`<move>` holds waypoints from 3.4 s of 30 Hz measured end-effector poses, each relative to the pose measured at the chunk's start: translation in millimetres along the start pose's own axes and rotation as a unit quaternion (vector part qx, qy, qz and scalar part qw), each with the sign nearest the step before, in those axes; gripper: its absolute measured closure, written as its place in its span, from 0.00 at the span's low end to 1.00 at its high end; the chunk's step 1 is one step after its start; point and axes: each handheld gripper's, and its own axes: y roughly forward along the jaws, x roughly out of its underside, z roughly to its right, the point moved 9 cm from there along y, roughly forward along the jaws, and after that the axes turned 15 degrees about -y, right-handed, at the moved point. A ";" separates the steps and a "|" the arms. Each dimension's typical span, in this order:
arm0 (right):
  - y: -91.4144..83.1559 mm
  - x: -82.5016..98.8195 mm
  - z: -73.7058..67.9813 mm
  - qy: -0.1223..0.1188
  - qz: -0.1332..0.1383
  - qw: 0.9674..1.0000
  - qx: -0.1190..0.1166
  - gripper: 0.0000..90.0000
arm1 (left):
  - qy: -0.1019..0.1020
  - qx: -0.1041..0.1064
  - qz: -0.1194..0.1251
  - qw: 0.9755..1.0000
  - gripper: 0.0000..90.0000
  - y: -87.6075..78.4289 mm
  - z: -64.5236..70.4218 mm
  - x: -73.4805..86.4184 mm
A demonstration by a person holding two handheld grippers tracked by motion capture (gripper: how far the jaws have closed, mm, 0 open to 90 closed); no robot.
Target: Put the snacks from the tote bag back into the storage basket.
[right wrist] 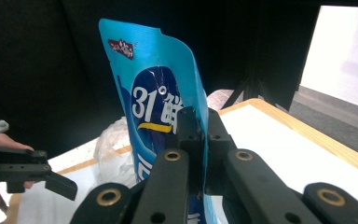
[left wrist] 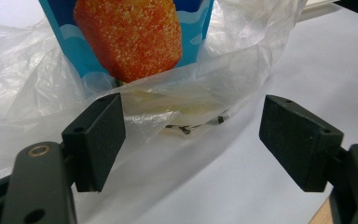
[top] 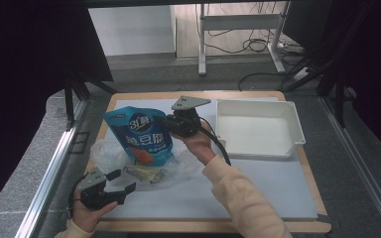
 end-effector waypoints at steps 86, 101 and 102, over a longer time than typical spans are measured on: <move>-103.7 -81.2 50.3 0.031 0.126 0.990 0.058 0.99 | 0.000 0.000 -0.007 1.000 0.26 3.2 0.8 2.7; -126.1 -72.8 70.9 0.035 0.123 0.988 0.088 0.99 | 0.002 0.000 -0.009 1.000 0.25 3.2 0.6 3.1; -127.4 -72.4 72.0 0.036 0.123 0.988 0.090 0.99 | 0.002 0.000 -0.010 1.000 0.25 3.3 0.7 3.1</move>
